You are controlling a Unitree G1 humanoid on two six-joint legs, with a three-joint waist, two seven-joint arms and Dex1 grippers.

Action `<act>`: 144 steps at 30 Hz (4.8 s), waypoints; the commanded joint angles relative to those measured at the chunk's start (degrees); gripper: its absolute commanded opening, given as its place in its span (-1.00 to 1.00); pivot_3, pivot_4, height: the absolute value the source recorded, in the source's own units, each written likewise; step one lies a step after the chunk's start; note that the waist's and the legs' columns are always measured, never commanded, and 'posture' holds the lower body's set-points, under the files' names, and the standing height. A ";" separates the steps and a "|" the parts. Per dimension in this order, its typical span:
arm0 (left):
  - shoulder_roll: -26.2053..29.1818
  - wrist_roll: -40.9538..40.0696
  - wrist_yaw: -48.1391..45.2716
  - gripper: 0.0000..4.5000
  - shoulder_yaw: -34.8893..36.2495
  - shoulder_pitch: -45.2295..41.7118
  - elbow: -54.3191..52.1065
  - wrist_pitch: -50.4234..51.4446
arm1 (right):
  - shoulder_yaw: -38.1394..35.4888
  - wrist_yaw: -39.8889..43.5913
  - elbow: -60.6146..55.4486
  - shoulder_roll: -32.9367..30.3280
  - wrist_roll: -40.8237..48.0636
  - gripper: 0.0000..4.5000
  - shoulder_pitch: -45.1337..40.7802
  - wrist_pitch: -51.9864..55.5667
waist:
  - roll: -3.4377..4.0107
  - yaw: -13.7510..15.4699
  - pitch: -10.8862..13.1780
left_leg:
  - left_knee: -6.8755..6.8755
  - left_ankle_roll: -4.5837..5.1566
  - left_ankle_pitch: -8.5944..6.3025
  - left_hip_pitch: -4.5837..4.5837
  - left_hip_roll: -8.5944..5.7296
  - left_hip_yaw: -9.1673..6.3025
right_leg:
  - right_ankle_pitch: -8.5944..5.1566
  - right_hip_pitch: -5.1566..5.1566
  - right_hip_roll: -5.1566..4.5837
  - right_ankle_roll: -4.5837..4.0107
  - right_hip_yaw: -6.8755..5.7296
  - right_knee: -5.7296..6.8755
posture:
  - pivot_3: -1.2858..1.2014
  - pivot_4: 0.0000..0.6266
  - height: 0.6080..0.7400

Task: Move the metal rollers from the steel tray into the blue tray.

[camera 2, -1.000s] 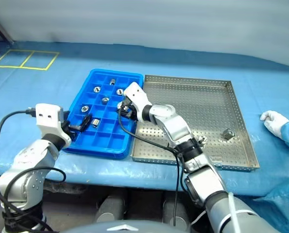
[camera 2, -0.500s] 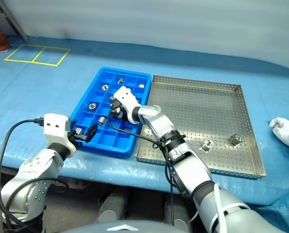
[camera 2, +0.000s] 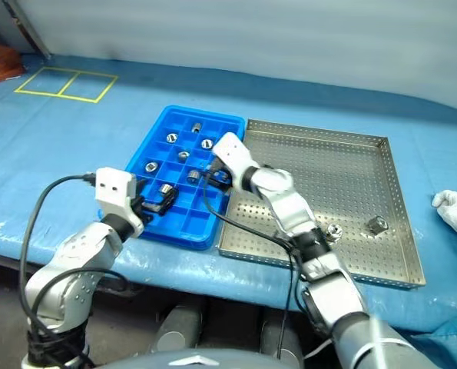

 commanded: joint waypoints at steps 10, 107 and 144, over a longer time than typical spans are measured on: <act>-1.74 1.32 -9.25 0.88 -11.83 -13.35 13.92 -8.27 | -14.19 -6.91 -28.74 -12.09 -1.63 0.66 20.56 23.39 | 0.02 -7.09 0.00 | 0.12 0.01 -0.05 0.03 0.04 0.17 | 0.02 -0.01 -0.02 0.04 0.11 0.04 | 0.03 -0.52 1.00; 11.56 1.44 -0.47 0.88 15.37 7.61 -11.41 17.66 | 18.28 0.30 -2.76 14.09 10.15 -0.25 -1.70 11.79 | 0.01 -2.33 0.02 | 0.11 -0.01 -0.04 0.10 0.10 -0.01 | 0.03 0.03 0.06 0.05 -0.02 0.11 | 0.34 -0.52 1.00; -3.19 2.45 -14.65 0.88 -19.25 -19.08 18.07 -5.09 | -27.92 -28.33 -16.99 -1.32 0.65 0.86 22.26 19.81 | 0.04 -10.21 -0.03 | 0.20 -0.03 -0.12 0.08 0.07 0.20 | 0.03 0.02 0.03 0.08 0.18 0.12 | 0.04 -0.52 1.00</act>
